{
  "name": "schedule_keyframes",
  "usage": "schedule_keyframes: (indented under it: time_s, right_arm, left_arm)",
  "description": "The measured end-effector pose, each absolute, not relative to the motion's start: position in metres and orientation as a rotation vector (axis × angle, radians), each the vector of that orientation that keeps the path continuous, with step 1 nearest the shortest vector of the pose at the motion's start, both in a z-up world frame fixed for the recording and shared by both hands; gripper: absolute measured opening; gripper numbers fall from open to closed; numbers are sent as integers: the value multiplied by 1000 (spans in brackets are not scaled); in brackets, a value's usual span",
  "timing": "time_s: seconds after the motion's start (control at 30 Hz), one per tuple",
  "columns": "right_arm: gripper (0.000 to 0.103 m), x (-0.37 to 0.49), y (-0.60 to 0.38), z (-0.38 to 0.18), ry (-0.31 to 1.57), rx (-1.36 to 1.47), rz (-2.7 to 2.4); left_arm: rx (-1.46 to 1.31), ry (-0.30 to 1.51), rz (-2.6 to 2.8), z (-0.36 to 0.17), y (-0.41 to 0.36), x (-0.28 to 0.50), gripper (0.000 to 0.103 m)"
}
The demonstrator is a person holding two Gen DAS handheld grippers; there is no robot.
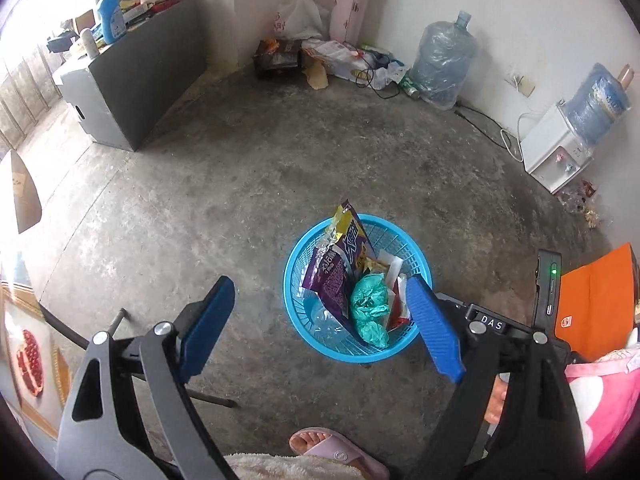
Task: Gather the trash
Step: 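Move both tools back to the table toward the white glove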
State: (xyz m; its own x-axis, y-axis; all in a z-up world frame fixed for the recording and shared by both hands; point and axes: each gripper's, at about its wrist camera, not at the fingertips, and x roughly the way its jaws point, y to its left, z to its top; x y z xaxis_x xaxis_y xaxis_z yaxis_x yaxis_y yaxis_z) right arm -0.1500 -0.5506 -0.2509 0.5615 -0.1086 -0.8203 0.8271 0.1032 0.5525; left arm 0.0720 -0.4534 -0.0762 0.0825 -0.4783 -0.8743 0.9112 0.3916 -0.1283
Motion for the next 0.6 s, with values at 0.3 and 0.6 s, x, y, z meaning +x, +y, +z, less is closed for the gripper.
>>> schedule_keyframes:
  time_s: [0.3, 0.6]
  right_arm:
    - [68, -143, -505, -150, 638, 1030, -725]
    - [68, -103, -443, -79, 631, 845, -540]
  left_arm:
    - [370, 849, -1039, -3, -342, 80, 83]
    - [278, 752, -905, 42, -224, 95, 83]
